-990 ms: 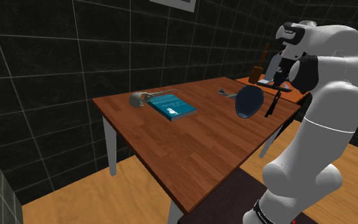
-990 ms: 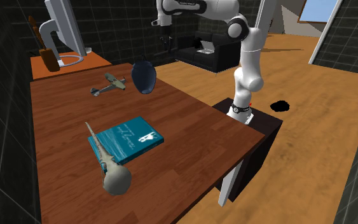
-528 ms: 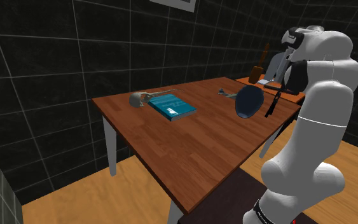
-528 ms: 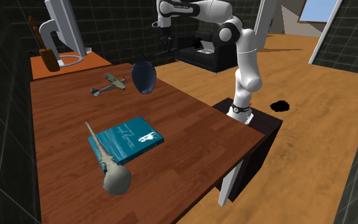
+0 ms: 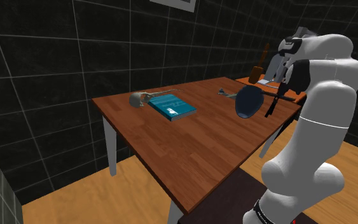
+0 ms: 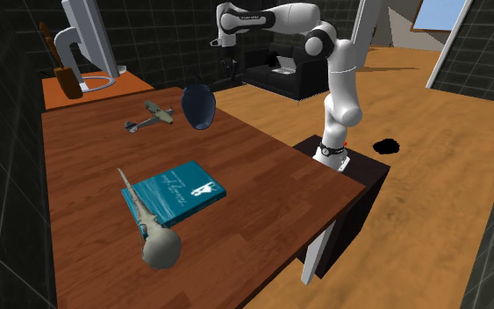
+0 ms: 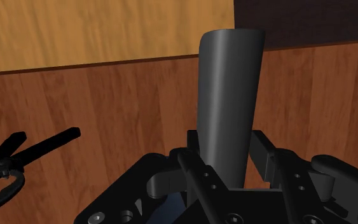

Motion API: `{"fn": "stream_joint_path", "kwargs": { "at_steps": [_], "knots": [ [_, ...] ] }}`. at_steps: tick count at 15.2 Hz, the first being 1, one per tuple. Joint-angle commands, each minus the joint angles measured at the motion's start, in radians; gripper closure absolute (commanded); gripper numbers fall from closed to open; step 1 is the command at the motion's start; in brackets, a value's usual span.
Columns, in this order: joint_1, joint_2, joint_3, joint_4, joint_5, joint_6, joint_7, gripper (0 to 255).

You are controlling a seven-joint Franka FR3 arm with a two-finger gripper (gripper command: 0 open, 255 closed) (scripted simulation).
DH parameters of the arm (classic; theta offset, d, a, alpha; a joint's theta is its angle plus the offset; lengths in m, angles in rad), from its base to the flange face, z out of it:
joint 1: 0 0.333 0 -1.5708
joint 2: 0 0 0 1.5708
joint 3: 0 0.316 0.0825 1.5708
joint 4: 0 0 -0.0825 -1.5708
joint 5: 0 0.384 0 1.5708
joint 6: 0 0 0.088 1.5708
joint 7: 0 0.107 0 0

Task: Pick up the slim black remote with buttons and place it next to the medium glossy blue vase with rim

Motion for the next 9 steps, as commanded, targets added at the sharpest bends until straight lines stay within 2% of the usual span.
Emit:
{"fn": "stream_joint_path", "kwargs": {
  "at_steps": [1,9],
  "knots": [
    [0.006,-0.008,0.001,-0.039,-0.004,0.033,0.001,255],
    [0.018,-0.019,0.004,-0.16,-0.008,0.145,-0.001,255]
  ]
}}
